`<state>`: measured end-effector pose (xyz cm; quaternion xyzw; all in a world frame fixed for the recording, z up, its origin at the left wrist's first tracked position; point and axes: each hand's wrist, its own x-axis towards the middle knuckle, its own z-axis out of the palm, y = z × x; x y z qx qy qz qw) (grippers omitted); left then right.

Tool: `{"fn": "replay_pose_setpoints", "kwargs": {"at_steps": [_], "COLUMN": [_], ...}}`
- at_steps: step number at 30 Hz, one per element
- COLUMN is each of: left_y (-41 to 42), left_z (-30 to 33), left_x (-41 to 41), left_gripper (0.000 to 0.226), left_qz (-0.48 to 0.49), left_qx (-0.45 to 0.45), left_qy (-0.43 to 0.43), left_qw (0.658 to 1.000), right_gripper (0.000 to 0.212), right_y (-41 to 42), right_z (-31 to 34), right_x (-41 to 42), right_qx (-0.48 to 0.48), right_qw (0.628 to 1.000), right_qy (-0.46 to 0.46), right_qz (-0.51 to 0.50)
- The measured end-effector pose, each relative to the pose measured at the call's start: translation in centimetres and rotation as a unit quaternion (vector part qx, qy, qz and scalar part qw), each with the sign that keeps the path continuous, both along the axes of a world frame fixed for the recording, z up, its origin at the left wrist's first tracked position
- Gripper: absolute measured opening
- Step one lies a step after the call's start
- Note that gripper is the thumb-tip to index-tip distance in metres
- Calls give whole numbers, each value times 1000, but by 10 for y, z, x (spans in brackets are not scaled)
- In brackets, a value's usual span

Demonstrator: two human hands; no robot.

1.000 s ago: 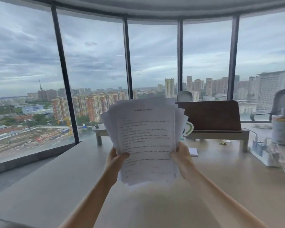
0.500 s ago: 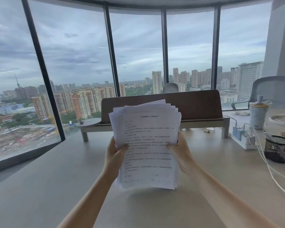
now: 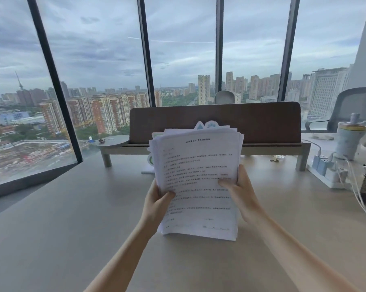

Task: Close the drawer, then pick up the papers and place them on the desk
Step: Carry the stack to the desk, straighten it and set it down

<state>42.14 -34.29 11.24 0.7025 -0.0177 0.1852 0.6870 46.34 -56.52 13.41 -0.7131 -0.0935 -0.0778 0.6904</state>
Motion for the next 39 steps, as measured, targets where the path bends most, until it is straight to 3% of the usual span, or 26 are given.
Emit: {"fn": "replay_pose_setpoints", "kwargs": {"at_steps": [7,13,24,31,39], "left_y": [17,33,30,32,33], "left_z": [-12,2,-28,-16,-32], "left_x": [49,61,58,61,62], "left_gripper": [44,36,38,37,37], "left_qz": [19,31,13,36,9], "left_qx": [-15,-22,-24,36,17], "left_qy": [-18,-40,28,-20,-49], "left_qw": [1000,998,999,999,999], "right_gripper": [36,49,19,18,22], "right_y": [28,46,47,45,45], "right_z": [2,14,-26,-15,-24], "right_x": [47,57,54,52,53], "right_qx": [-19,-44,23,-4,16], "right_qw": [997,991,999,997,998], "right_qy": [-65,-128,-24,-70,-64], "right_qz": [-21,-8,-4,-40,-14]}}
